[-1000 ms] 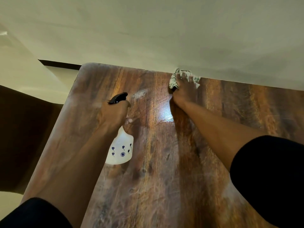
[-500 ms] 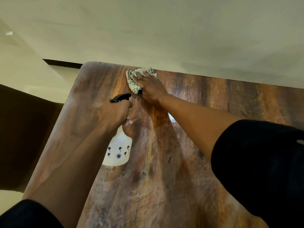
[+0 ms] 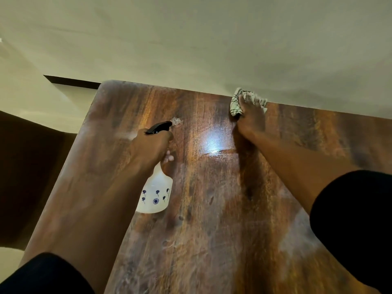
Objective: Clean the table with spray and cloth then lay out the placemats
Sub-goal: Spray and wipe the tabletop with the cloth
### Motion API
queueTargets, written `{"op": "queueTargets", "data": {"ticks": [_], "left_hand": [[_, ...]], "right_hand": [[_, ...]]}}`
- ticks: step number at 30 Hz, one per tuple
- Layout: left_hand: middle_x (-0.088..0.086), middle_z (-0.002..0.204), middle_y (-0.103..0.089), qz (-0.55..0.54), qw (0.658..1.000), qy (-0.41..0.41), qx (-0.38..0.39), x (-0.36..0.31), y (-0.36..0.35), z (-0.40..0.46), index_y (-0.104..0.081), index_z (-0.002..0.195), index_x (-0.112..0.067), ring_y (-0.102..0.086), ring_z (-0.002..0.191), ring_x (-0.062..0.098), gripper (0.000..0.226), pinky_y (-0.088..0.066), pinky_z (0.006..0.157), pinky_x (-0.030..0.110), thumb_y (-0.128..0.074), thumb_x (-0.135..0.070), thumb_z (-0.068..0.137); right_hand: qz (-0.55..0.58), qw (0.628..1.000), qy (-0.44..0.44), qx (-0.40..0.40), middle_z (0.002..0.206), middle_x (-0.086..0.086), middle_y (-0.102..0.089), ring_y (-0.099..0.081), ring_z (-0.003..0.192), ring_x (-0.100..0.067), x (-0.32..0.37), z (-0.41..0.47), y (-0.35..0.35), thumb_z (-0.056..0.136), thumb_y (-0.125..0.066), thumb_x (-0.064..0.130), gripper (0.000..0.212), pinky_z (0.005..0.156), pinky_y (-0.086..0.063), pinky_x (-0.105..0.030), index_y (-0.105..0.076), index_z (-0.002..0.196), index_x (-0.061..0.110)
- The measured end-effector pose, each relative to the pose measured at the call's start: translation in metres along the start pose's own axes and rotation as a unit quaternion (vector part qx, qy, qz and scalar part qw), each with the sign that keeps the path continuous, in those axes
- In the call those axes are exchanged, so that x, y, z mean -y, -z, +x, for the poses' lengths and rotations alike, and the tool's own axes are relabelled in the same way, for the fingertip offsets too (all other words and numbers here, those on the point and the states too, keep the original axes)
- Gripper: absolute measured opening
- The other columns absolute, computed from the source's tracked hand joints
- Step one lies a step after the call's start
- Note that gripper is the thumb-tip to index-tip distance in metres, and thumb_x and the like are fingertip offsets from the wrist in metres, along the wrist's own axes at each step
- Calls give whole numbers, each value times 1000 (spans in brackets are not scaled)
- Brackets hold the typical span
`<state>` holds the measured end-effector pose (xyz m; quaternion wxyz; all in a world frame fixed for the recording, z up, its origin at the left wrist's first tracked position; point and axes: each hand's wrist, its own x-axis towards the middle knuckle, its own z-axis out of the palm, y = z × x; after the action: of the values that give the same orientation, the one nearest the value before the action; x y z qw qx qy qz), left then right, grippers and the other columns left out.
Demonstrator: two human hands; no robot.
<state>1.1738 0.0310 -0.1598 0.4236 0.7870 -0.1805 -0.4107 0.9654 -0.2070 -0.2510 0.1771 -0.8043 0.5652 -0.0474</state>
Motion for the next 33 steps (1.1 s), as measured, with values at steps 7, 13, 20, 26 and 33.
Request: {"op": "queueTargets", "data": {"ticks": [7,13,20,26,33], "left_hand": [[10,69,-70,-9,1000,4,-19,5,2,-19,-73,142,-33,-73,55,23,48,-53,53,27,-68,-18,97],[11,70,-77,-2,997,44,-63,14,-2,-32,-81,93,-43,-80,75,36,32,-66,86,55,-71,-42,63],[15,67,-77,18,998,31,-58,27,-25,-64,-85,94,-38,-79,68,35,28,-63,96,59,-70,-42,71],[12,67,-74,0,998,29,-62,24,-49,-115,-81,86,-23,-75,57,31,21,-63,76,46,-69,-37,75],[11,67,-75,-4,993,66,-95,17,-34,-144,-81,88,-4,-73,54,28,25,-66,68,45,-72,-28,88]], "right_hand": [[60,989,128,42,169,-1,-17,-8,156,-33,90,-77,-37,101,-54,39,68,126,-11,-54,-21,160,34],[70,945,314,67,160,-6,-41,-30,150,-37,120,-162,-77,91,-66,21,61,120,-28,-55,-49,150,20],[76,960,260,77,169,1,-20,-9,157,-26,46,-161,-36,96,-64,26,76,126,-13,-49,-25,161,27],[11,996,86,33,170,0,-15,-5,158,-26,-72,-148,15,102,-52,18,72,127,-10,-45,-15,163,31],[5,997,-58,41,171,0,-6,0,157,-32,-58,-164,23,105,-48,18,72,125,-12,-44,-8,164,30]]}}
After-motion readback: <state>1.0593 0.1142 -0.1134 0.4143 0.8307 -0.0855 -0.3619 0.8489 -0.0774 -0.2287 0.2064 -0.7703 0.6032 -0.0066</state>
